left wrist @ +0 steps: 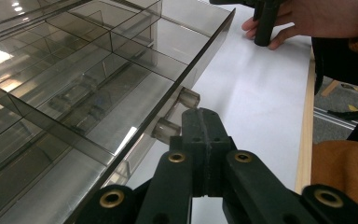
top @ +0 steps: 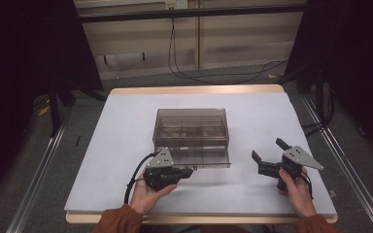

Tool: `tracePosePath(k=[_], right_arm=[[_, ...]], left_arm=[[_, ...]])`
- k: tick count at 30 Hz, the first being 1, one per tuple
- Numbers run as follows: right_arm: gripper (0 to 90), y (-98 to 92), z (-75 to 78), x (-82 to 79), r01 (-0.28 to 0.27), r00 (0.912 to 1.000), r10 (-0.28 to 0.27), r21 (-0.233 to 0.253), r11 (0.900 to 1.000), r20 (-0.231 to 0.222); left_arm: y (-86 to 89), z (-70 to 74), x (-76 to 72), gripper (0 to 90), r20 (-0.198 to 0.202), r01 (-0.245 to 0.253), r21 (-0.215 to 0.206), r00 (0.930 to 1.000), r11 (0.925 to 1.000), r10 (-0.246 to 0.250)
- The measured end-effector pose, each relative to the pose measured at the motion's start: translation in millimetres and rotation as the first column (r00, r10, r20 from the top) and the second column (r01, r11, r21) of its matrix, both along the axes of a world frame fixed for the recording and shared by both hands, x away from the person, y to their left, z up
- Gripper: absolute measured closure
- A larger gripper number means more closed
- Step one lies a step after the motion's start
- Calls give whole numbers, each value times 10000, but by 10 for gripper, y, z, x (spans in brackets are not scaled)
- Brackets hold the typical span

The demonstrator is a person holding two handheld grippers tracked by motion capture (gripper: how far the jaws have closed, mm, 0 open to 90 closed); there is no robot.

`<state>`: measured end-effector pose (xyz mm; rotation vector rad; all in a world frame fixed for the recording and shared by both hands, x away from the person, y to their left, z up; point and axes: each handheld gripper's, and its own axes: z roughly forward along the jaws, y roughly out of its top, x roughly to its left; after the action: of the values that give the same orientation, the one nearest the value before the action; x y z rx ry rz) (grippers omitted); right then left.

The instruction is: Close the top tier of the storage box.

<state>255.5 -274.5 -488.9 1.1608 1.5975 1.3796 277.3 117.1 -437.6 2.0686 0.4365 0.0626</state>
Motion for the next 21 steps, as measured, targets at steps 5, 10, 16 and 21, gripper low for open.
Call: tracePosePath(k=[5, 10, 16, 21], right_arm=[[0, 2, -1, -2, -15, 10000, 15, -77, 10000, 10], [0, -2, -1, 2, -12, 10000, 12, -14, 10000, 14], [0, 1, -1, 2, -6, 10000, 7, -27, 10000, 34], [0, 0, 0, 0, 15, 10000, -15, -51, 10000, 7]], left_arm=[[-18, 5, 19, 900, 48, -86, 26, 10000, 10000, 86], [-17, 4, 26, 900, 41, -137, 3, 9999, 9999, 137], [-15, 1, 24, 900, 50, -146, 28, 9999, 9999, 146], [-14, -3, 26, 900, 32, -157, -3, 9999, 9999, 157]])
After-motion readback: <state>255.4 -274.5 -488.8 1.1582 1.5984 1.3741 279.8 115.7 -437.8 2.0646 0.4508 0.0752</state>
